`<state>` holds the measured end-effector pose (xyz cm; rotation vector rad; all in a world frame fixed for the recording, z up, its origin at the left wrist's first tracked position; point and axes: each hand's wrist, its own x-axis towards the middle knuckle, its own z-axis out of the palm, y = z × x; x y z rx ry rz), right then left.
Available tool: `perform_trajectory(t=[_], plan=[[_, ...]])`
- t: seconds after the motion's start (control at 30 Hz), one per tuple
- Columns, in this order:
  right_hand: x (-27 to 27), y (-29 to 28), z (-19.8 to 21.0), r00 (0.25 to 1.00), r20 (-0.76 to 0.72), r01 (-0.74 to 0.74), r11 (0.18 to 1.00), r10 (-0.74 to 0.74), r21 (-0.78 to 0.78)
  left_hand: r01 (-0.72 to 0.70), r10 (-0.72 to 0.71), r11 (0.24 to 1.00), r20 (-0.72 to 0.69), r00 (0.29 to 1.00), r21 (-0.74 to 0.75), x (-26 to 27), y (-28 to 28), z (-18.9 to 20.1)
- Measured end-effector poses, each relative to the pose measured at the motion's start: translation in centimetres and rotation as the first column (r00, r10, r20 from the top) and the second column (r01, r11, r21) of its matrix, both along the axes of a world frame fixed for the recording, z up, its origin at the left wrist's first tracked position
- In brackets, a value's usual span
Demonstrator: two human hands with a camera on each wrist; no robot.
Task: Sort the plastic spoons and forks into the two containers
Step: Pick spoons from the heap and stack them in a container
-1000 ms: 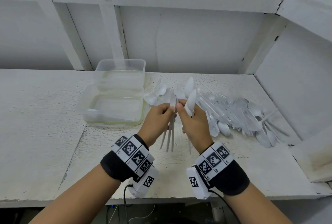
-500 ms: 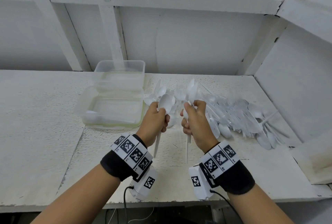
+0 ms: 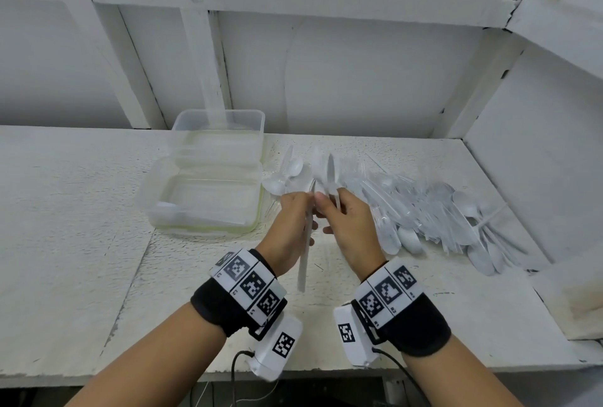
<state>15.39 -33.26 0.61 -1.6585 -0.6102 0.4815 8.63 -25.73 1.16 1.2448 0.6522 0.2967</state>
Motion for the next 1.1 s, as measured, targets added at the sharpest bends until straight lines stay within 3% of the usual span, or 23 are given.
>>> perform_trajectory(t=[0.17, 0.43, 0.63, 0.77, 1.0, 1.1], plan=[[-0.2, 0.4, 0.1, 0.995, 0.099, -0.007, 1.000, 0.008, -0.020, 0.015, -0.011, 0.997, 0.043, 0.999, -0.081, 0.2, 0.3, -0.7], [-0.3, 0.4, 0.1, 0.999, 0.019, -0.035, 0.996, 0.036, -0.077, 0.058, -0.053, 0.995, 0.067, 0.996, -0.079, 0.2, -0.2, -1.4], [-0.5, 0.1, 0.4, 0.989, 0.140, -0.033, 0.989, 0.053, -0.142, 0.075, -0.062, 0.992, 0.123, 0.991, -0.104, 0.2, -0.5, -1.3], [-0.4, -0.1, 0.6, 0.989, 0.123, -0.060, 0.989, 0.077, -0.133, 0.076, -0.066, 0.993, 0.107, 0.992, -0.091, 0.1, -0.3, -1.3], [0.0, -1.2, 0.6, 0.976, 0.216, -0.002, 0.995, 0.023, -0.096, -0.096, 0.114, 0.977, 0.088, 0.990, -0.189, -0.4, 1.2, -1.2], [-0.3, -1.3, -0.1, 0.945, 0.325, 0.005, 0.992, 0.036, -0.123, -0.086, 0.113, 0.973, 0.115, 0.987, -0.216, -0.4, 1.6, -0.9]])
